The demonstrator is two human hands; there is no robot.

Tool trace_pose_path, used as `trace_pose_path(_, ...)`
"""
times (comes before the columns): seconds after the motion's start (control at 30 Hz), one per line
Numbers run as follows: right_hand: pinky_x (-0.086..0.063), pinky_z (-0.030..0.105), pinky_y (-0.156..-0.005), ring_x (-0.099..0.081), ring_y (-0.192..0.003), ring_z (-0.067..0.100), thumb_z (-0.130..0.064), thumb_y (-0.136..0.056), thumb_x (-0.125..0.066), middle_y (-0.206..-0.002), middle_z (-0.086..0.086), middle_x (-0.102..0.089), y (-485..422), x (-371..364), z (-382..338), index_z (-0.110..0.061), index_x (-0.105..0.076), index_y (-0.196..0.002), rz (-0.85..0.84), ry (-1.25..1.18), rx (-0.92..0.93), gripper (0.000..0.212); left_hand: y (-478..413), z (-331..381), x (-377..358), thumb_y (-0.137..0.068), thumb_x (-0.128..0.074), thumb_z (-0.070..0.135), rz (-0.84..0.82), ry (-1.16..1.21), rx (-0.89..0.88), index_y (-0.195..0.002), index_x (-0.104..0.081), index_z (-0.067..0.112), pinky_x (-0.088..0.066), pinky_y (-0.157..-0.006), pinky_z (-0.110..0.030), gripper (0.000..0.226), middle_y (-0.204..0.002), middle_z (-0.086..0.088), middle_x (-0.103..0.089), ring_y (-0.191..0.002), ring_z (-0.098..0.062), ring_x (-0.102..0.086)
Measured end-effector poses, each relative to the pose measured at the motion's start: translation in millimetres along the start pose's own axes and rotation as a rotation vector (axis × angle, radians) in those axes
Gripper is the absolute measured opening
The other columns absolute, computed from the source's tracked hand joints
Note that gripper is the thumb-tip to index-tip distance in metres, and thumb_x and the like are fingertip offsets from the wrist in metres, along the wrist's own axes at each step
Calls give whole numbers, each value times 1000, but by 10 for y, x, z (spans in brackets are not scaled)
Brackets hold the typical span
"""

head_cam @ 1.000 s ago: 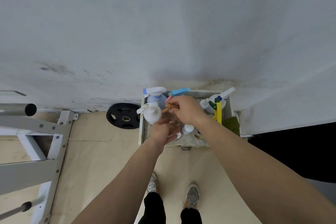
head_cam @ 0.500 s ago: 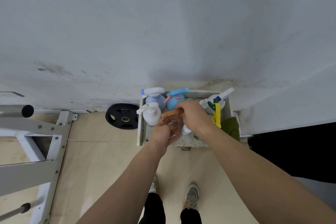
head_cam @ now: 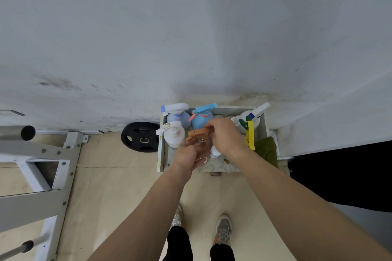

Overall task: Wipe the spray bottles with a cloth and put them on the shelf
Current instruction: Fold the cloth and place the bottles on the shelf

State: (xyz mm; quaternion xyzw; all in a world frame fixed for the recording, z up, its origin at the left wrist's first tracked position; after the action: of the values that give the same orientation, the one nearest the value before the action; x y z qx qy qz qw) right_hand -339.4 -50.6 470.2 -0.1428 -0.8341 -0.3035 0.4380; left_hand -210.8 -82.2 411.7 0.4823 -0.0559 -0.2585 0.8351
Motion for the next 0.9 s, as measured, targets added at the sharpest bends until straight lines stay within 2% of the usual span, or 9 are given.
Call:
trace_pose_path(0.17, -46, 31, -83, -62, -108, 28, -5, -84, -74, -118, 9, -66, 24, -48, -36, -17, -65, -126, -70, 49, -46, 44, 13, -24, 38, -92, -52, 0, 11, -10, 12, -114, -69, 19, -53, -55, -21, 33, -98, -1, -78, -95, -19, -74)
trace_pose_path(0.27, -44, 30, -81, -62, -111, 28, -7, -86, -74, -120, 9, -66, 50, -34, -28, -17, -64, -128, -62, 55, -33, 45, 63, -18, 35, -92, -54, 3, -5, -46, 1, -118, -67, 18, -52, -59, -22, 32, -99, 0, -77, -90, -16, -74)
trace_pose_path(0.4, -51, 38, -99, -57, -123, 26, -15, -97, -60, -138, 8, -60, 153, 29, -23, -22, -57, -142, 18, -27, -28, 45, 221, 53, 40, -92, -55, 3, -23, -65, -19, -112, -69, 19, -49, -57, -20, 29, -94, 2, -79, -82, -13, -74)
trace_pose_path(0.47, -50, 36, -97, -57, -120, 23, -20, -98, -58, -135, 4, -61, 246, 174, 9, -22, -59, -138, 113, -68, -7, 41, 318, 67, 75, -93, -56, 5, 4, -86, -12, -108, -69, 20, -47, -55, -19, 25, -88, 4, -78, -74, -11, -73)
trace_pose_path(0.57, -48, 33, -83, -59, -106, 21, -19, -96, -58, -116, 0, -61, 451, 533, 208, -17, -67, -119, 351, -169, -27, 25, 417, 53, 132, -93, -58, 7, 38, -139, -9, -111, -71, 14, -49, -55, -20, 23, -94, -1, -79, -72, -13, -72)
trace_pose_path(0.67, -43, 33, -76, -57, -96, 24, -21, -93, -62, -103, 0, -55, 643, 701, 637, -15, -61, -103, 537, -270, -220, 12, 496, 57, 81, -94, -57, 7, 55, -167, -40, -101, -72, 13, -49, -58, -22, 18, -90, -3, -76, -71, -16, -68)
trace_pose_path(0.77, -48, 38, -82, -58, -100, 25, -42, -88, -71, -112, 2, -53, 698, 515, 970, -16, -56, -111, 409, -409, -439, 38, 519, 50, -96, -95, -55, 8, 32, -197, -76, -101, -71, 12, -47, -57, -22, 17, -88, -5, -73, -69, -17, -64)
trace_pose_path(0.83, -49, 36, -81, -60, -102, 23, -51, -86, -72, -115, 1, -57, 665, 325, 1026, -16, -57, -119, 264, -453, -465, 51, 504, 30, -218, -95, -55, 9, 11, -220, -89, -102, -70, 13, -45, -60, -24, 17, -84, -2, -73, -67, -16, -63)
trace_pose_path(0.9, -46, 32, -72, -62, -95, 22, -48, -90, -69, -106, 1, -64, 614, 197, 1020, -17, -62, -112, 211, -433, -424, 39, 491, -4, -309, -98, -53, 10, -3, -231, -91, -100, -69, 15, -45, -61, -25, 17, -81, 0, -73, -66, -15, -63)
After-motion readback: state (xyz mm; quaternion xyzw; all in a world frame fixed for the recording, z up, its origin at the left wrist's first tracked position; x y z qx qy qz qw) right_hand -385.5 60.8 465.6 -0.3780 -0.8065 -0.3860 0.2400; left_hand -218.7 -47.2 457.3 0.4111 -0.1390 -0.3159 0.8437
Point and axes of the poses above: each hand's wrist, its own y-axis away from the middle knuckle, its own x-axis out of the back of the hand, z = x × y, the point moved 5 cm from there along -y, towards the middle knuckle
